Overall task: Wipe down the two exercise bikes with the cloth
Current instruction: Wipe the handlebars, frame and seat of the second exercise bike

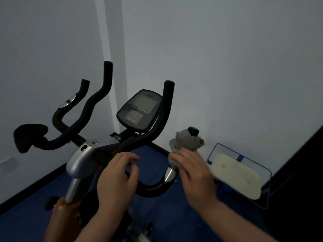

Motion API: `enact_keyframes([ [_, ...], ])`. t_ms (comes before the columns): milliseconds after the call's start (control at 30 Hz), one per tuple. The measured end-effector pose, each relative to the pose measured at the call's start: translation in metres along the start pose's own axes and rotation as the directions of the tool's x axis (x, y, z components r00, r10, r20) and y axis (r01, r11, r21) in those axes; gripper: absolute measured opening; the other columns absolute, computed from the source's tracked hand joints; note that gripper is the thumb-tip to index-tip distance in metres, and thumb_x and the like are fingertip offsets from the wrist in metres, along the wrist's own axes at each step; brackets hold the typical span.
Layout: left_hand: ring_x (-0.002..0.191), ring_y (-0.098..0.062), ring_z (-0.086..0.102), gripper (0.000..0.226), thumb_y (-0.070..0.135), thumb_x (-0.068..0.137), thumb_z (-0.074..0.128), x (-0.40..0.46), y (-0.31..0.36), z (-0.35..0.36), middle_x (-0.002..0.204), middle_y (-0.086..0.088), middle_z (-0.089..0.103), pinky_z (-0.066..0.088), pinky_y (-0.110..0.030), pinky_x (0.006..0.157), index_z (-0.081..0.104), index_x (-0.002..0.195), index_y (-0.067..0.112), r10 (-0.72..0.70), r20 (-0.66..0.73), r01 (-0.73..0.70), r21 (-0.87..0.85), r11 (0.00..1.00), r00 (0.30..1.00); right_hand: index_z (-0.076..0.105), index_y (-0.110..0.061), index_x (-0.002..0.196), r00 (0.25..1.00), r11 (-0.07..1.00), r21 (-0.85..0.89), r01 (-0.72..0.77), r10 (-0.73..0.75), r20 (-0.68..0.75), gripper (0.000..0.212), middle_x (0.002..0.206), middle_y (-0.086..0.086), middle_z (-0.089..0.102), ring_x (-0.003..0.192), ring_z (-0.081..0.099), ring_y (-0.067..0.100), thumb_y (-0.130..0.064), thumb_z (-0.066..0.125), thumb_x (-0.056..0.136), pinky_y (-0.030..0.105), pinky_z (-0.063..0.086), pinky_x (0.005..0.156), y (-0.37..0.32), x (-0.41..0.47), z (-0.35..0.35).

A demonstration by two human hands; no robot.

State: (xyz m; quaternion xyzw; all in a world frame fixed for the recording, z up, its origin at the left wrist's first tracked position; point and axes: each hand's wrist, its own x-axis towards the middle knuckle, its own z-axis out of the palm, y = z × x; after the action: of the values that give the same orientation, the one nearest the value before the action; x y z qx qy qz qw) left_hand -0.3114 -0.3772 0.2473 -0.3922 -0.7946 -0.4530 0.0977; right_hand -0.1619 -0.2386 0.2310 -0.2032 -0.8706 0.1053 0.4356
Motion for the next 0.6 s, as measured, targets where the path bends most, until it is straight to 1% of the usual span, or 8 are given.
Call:
enact_keyframes([
  [33, 0.072, -0.003, 0.056, 0.024, 0.009, 0.082, 0.066, 0.0, 0.0, 0.001, 0.092, 0.022, 0.058, 0.035, -0.012, 0.052, 0.064, 0.092, 0.03, 0.004, 0.003, -0.004, 0.004, 1.0, 1.0, 0.069, -0.02, 0.118, 1.0, 1.0, -0.008, -0.013, 0.013, -0.001, 0.036, 0.121, -0.005, 0.066, 0.121, 0.055, 0.013, -0.006, 0.064, 0.086, 0.038, 0.034, 0.112, -0.013, -0.012, 0.009],
  [167, 0.067, 0.0, 0.054, 0.022, 0.011, 0.081, 0.066, -0.001, -0.001, 0.001, 0.091, 0.021, 0.057, 0.033, -0.01, 0.053, 0.064, 0.094, 0.028, 0.03, 0.009, -0.03, 0.015, 0.999, 1.0, 0.064, -0.02, 0.123, 0.965, 0.978, -0.002, 0.208, -0.205, 0.162, 0.044, 0.114, -0.006, 0.067, 0.109, 0.058, 0.011, -0.006, 0.063, 0.082, 0.029, 0.035, 0.109, -0.022, -0.007, 0.013],
  [267, 0.068, 0.001, 0.053, 0.02, 0.012, 0.082, 0.064, -0.001, -0.003, 0.001, 0.091, 0.022, 0.057, 0.034, -0.01, 0.055, 0.064, 0.093, 0.028, 0.022, -0.015, -0.022, 0.023, 1.0, 1.0, 0.068, -0.018, 0.107, 0.989, 0.999, 0.038, -0.01, 0.005, 0.146, 0.038, 0.096, -0.006, 0.068, 0.089, 0.06, 0.014, -0.005, 0.075, 0.072, 0.031, 0.045, 0.091, -0.011, 0.026, 0.0],
  [333, 0.076, 0.0, 0.053, 0.021, 0.01, 0.081, 0.063, -0.003, -0.005, 0.003, 0.092, 0.02, 0.058, 0.041, -0.015, 0.064, 0.064, 0.093, 0.026, 0.023, -0.052, -0.022, 0.026, 0.999, 0.998, 0.066, -0.024, 0.093, 0.984, 0.999, -0.029, -0.024, 0.029, 0.175, 0.024, 0.08, -0.01, 0.065, 0.076, 0.058, 0.011, -0.011, 0.073, 0.074, 0.032, 0.048, 0.073, -0.014, 0.037, -0.003],
  [400, 0.083, -0.001, 0.053, 0.021, 0.009, 0.079, 0.063, -0.004, -0.008, 0.003, 0.093, 0.017, 0.06, 0.047, -0.027, 0.07, 0.064, 0.093, 0.025, 0.032, -0.087, -0.028, 0.047, 0.999, 0.996, 0.063, -0.03, 0.092, 0.964, 0.999, -0.03, -0.013, 0.02, 0.265, 0.021, 0.076, -0.012, 0.065, 0.071, 0.058, 0.01, -0.017, 0.068, 0.077, 0.032, 0.049, 0.063, -0.023, 0.043, 0.001],
  [433, 0.085, -0.001, 0.052, 0.021, 0.009, 0.079, 0.063, -0.004, -0.009, 0.003, 0.093, 0.017, 0.06, 0.047, -0.029, 0.071, 0.064, 0.093, 0.025, 0.037, -0.098, -0.032, 0.059, 0.998, 0.994, 0.061, -0.034, 0.096, 0.955, 0.997, 0.023, -0.075, 0.065, 0.29, 0.021, 0.079, -0.014, 0.066, 0.073, 0.06, 0.009, -0.02, 0.067, 0.08, 0.031, 0.05, 0.062, -0.028, 0.049, 0.002],
  [500, 0.086, 0.001, 0.05, 0.021, 0.012, 0.078, 0.06, -0.004, -0.01, 0.002, 0.094, 0.018, 0.059, 0.046, -0.029, 0.072, 0.063, 0.093, 0.026, 0.04, -0.111, -0.033, 0.067, 0.997, 0.993, 0.057, -0.037, 0.103, 0.96, 0.944, 0.215, -0.249, 0.212, 0.181, 0.024, 0.087, -0.016, 0.066, 0.079, 0.062, 0.002, -0.025, 0.068, 0.085, 0.023, 0.05, 0.064, -0.032, 0.077, 0.003],
  [600, 0.086, 0.003, 0.049, 0.02, 0.014, 0.079, 0.059, -0.004, -0.008, 0.002, 0.093, 0.022, 0.057, 0.045, -0.026, 0.071, 0.063, 0.092, 0.028, 0.023, -0.116, -0.016, 0.055, 0.998, 0.993, 0.057, -0.031, 0.103, 0.889, 0.832, 0.479, -0.28, 0.413, -0.197, 0.027, 0.091, -0.017, 0.063, 0.083, 0.058, -0.013, -0.013, 0.069, 0.086, 0.002, 0.041, 0.066, -0.038, 0.143, -0.001],
])
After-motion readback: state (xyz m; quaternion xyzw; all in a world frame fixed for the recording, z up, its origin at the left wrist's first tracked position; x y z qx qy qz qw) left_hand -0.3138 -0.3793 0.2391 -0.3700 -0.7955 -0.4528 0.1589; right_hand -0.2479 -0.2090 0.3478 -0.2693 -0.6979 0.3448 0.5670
